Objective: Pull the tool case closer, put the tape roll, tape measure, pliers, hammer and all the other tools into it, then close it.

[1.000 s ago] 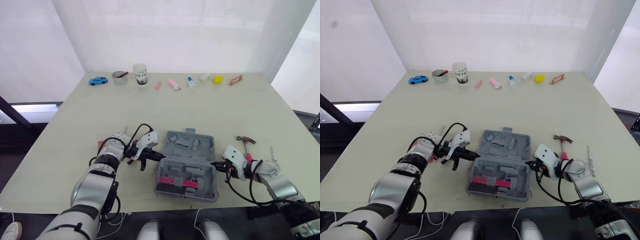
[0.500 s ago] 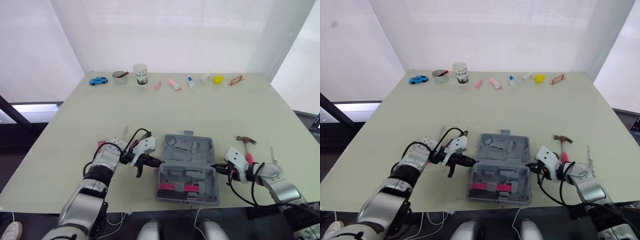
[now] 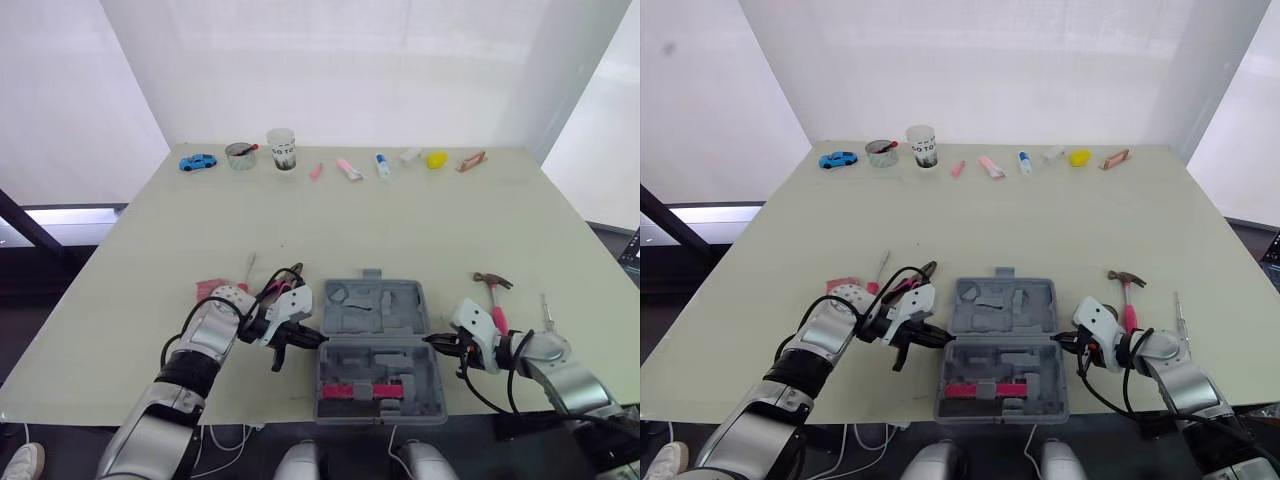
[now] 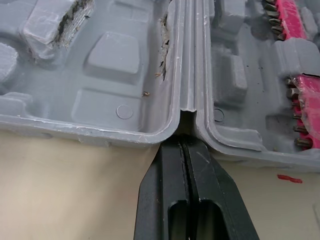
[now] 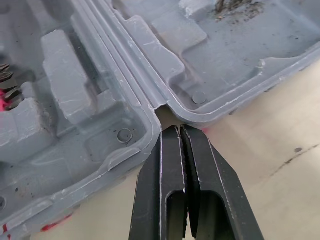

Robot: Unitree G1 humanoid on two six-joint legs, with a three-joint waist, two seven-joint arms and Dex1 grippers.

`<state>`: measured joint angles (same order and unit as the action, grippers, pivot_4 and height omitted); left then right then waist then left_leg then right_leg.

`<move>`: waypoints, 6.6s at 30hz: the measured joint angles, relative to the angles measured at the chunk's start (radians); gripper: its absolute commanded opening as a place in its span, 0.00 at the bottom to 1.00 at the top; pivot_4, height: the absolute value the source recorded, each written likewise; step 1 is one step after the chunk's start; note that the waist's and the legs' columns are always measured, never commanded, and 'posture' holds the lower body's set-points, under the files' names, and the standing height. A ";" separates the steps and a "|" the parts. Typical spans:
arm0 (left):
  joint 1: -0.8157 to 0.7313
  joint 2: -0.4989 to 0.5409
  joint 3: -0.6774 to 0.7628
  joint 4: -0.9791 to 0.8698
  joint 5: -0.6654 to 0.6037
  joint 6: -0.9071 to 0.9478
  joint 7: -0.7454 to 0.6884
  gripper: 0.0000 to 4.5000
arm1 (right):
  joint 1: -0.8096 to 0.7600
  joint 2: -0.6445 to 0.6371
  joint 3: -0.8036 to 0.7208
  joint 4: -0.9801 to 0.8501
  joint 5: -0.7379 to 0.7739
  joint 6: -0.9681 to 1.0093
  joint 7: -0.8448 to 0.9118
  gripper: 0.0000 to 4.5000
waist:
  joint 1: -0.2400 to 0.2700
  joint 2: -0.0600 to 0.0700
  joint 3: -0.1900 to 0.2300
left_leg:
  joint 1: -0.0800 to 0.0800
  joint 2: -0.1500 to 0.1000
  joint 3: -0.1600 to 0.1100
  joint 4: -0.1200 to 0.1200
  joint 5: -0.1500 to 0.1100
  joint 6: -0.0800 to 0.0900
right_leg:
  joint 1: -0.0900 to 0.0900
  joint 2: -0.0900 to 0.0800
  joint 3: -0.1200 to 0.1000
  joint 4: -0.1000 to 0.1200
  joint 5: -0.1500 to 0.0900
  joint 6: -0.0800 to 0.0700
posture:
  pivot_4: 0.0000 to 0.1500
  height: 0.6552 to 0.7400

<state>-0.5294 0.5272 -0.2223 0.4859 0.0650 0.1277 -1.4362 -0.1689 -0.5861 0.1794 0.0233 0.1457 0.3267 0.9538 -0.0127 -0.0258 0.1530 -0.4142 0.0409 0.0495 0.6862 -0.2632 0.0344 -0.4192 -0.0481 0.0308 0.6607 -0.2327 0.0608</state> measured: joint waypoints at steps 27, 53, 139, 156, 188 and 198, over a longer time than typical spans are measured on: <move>0.089 0.034 -0.008 -0.123 -0.060 0.072 0.037 0.00 | 0.034 0.000 0.000 -0.048 0.014 0.047 0.010 0.02 | 0.001 0.000 0.000 | 0.000 0.000 0.000 0.000 0.000 0.000 | 0.001 0.000 -0.001 0.000 0.000 0.000 | 1.00 1.00; 0.106 0.028 -0.024 -0.159 -0.072 0.106 0.042 0.00 | 0.048 -0.023 -0.003 -0.074 0.034 0.086 0.014 0.02 | 0.003 0.000 0.000 | 0.000 0.000 -0.001 0.001 0.000 0.000 | 0.002 0.000 -0.002 -0.001 0.000 0.000 | 1.00 1.00; 0.160 0.056 -0.045 -0.222 -0.148 0.152 0.092 0.00 | 0.126 -0.060 -0.024 -0.125 0.082 0.126 -0.010 0.02 | 0.006 0.000 0.000 | 0.000 0.000 -0.002 0.001 0.000 0.000 | 0.003 -0.001 -0.003 -0.002 -0.002 -0.003 | 1.00 1.00; 0.168 0.107 -0.036 -0.218 -0.172 0.148 0.091 0.00 | 0.140 -0.060 -0.040 -0.124 0.082 0.101 -0.023 0.02 | 0.001 0.000 0.000 | 0.001 0.000 -0.002 0.001 0.000 0.000 | 0.003 0.000 -0.002 -0.002 -0.002 -0.003 | 1.00 1.00; 0.758 0.128 0.730 -0.454 -0.640 0.173 0.315 1.00 | 0.575 0.166 -0.650 -0.132 0.334 -0.375 -0.126 1.00 | 0.000 0.003 0.001 | 0.010 0.007 0.000 -0.002 0.000 -0.001 | 0.006 -0.005 0.000 -0.003 -0.006 -0.003 | 1.00 1.00; 0.854 0.123 0.800 -0.355 -0.639 0.037 0.265 1.00 | 0.685 0.149 -0.730 -0.041 0.394 -0.448 -0.054 1.00 | 0.000 0.004 0.001 | 0.014 0.007 0.001 -0.010 -0.003 -0.006 | 0.006 -0.014 0.001 -0.005 -0.008 -0.005 | 1.00 1.00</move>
<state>0.3245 0.6502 0.5773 0.1313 -0.5743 0.1651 -1.1711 0.5166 -0.4371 -0.5506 -0.0175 0.5395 -0.1209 0.8996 -0.0126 -0.0214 0.1543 -0.4004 0.0483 0.0510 0.6764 -0.2664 0.0286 -0.4131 -0.0624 0.0316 0.6558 -0.2406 0.0557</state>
